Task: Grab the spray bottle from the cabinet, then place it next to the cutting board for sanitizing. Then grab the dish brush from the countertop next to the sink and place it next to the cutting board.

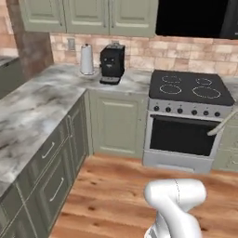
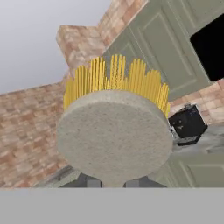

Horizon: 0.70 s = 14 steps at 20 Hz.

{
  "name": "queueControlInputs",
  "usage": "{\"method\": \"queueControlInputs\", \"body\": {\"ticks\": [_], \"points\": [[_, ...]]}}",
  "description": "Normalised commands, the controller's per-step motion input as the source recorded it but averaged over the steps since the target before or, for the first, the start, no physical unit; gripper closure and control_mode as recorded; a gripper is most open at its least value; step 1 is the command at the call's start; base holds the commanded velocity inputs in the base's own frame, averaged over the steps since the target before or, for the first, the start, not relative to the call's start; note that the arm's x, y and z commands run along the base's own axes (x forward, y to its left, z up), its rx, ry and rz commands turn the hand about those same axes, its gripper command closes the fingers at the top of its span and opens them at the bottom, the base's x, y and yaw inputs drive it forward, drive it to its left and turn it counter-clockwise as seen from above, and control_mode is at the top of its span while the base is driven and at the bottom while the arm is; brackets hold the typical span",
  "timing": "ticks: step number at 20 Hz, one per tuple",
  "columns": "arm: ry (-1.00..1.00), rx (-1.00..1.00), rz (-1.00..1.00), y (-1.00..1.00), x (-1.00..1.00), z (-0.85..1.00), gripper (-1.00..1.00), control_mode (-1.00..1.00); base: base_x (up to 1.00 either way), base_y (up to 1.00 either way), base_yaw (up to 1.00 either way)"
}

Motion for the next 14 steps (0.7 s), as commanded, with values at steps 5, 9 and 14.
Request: {"method": "queueControlInputs", "body": {"ticks": [5,9,14], "points": [[0.0,0.0,0.0,0.0,0.0,0.0,1.0,1.0,-0.61,0.06,-0.8],[0.0,0.0,0.0,0.0,0.0,0.0,1.0,1.0,-0.88,-0.16,-0.56],[0.0,0.0,0.0,0.0,0.0,0.0,1.0,1.0,0.23,-0.51,-0.43]]}}
